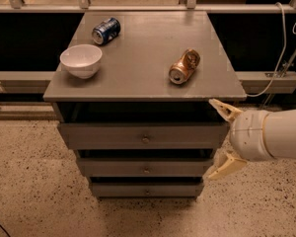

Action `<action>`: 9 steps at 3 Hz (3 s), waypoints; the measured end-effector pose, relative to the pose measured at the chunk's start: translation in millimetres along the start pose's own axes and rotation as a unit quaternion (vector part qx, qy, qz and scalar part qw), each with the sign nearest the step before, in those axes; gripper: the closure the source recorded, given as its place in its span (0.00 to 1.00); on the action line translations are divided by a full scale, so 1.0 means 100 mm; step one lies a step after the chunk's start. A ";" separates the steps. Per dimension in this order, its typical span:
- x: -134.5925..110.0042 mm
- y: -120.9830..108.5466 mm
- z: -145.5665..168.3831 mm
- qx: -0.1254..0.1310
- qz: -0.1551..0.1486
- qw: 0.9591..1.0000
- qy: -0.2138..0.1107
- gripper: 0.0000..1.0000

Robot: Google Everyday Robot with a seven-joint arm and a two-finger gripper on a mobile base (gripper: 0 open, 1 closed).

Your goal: Open top drawer

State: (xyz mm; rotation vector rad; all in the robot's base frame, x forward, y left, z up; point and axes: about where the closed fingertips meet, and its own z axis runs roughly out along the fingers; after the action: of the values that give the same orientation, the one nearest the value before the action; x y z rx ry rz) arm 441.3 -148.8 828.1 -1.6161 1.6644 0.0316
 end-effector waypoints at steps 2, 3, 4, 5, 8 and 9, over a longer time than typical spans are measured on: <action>0.34 0.31 0.55 -0.073 -0.074 0.995 0.007 0.00; 0.51 0.32 0.80 -0.084 -0.102 0.991 0.017 0.00; 0.65 0.19 1.04 -0.078 -0.124 0.989 0.031 0.00; 0.84 -0.02 1.26 -0.067 -0.126 0.989 0.047 0.00; 1.25 -0.26 1.81 -0.098 -0.093 0.988 0.081 0.00; 1.26 -0.30 1.94 -0.092 -0.083 0.988 0.087 0.00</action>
Offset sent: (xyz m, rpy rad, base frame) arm 0.0123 0.0086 -0.1150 -0.1791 0.0689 0.2835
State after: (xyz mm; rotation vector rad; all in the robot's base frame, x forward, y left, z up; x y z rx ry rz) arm 582.3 -157.1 642.9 -1.9404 1.6907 -0.0433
